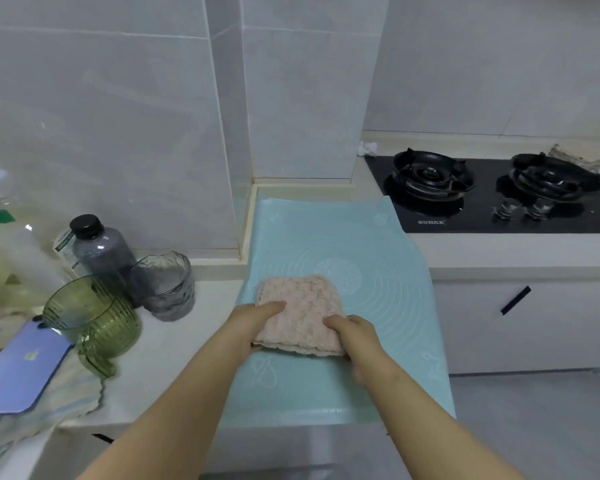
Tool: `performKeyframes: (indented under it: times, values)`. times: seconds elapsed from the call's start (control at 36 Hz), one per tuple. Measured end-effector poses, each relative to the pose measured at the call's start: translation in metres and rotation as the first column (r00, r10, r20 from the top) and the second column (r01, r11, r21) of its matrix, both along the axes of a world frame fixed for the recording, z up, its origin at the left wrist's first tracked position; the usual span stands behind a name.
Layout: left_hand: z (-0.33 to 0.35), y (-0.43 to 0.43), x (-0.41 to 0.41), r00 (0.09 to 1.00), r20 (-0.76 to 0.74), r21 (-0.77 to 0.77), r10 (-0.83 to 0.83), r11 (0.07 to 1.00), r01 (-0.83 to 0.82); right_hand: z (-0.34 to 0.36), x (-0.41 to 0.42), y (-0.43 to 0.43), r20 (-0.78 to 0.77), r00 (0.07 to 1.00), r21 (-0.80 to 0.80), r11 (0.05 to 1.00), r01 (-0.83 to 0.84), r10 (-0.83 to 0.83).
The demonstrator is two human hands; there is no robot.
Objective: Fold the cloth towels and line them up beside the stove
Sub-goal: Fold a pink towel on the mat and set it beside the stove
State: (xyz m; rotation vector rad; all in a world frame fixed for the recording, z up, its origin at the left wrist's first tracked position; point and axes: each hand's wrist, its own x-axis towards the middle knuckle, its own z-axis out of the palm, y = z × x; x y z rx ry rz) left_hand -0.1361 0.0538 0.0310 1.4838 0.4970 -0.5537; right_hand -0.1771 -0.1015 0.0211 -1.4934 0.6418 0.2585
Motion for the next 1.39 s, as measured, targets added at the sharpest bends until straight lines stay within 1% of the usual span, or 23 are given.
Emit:
performKeyframes:
  times: [0.06,0.17,0.19,0.25,0.36,0.5,0.69,0.78,0.89,1.03,1.22,1.39]
  values:
    - [-0.001,-0.003,-0.002,0.999,-0.025,-0.087,-0.030,0.996,0.028,0.005,-0.006,-0.006,-0.029,0.999,0.152,0.988,0.032,-0.027]
    - [0.001,-0.022,-0.006,0.995,-0.057,-0.229,-0.079,0.971,0.064,0.015,-0.019,-0.020,-0.034,0.993,0.372,0.920,0.120,-0.116]
    - [0.001,-0.028,-0.007,0.995,-0.051,-0.247,-0.088,0.966,0.073,0.019,-0.023,-0.025,-0.026,0.989,0.420,0.897,0.141,-0.143]
    - [0.003,-0.044,-0.007,0.993,-0.043,-0.279,-0.109,0.956,0.093,0.023,-0.030,-0.037,-0.011,0.979,0.465,0.865,0.187,-0.206]
    - [0.009,-0.082,-0.008,0.987,-0.018,-0.324,-0.161,0.935,0.147,0.029,-0.037,-0.067,0.010,0.951,0.454,0.849,0.271,-0.309]
    - [0.016,-0.139,-0.007,0.974,0.050,-0.263,-0.223,0.937,0.228,0.032,-0.039,-0.118,0.031,0.905,0.482,0.799,0.359,-0.425]
    - [0.020,-0.247,-0.003,0.950,0.108,-0.233,-0.292,0.922,0.309,0.034,-0.045,-0.218,0.073,0.851,0.501,0.757,0.419,-0.520]
    - [0.021,-0.308,-0.004,0.944,0.116,-0.226,-0.309,0.917,0.328,0.034,-0.049,-0.277,0.083,0.838,0.490,0.754,0.437,-0.540]
    - [0.021,-0.394,-0.007,0.944,0.080,-0.272,-0.320,0.904,0.329,0.039,-0.054,-0.360,0.106,0.838,0.463,0.772,0.435,-0.535]
    - [0.027,-0.493,-0.011,0.933,0.088,-0.291,-0.348,0.887,0.358,0.045,-0.063,-0.458,0.115,0.826,0.411,0.784,0.466,-0.551]
    - [0.025,-0.601,-0.007,0.919,0.116,-0.251,-0.377,0.884,0.395,0.038,-0.059,-0.566,0.092,0.801,0.361,0.770,0.526,-0.591]
    - [0.023,-0.686,0.027,0.895,0.150,-0.229,-0.419,0.866,0.444,0.037,-0.040,-0.651,0.087,0.776,0.327,0.754,0.570,-0.625]
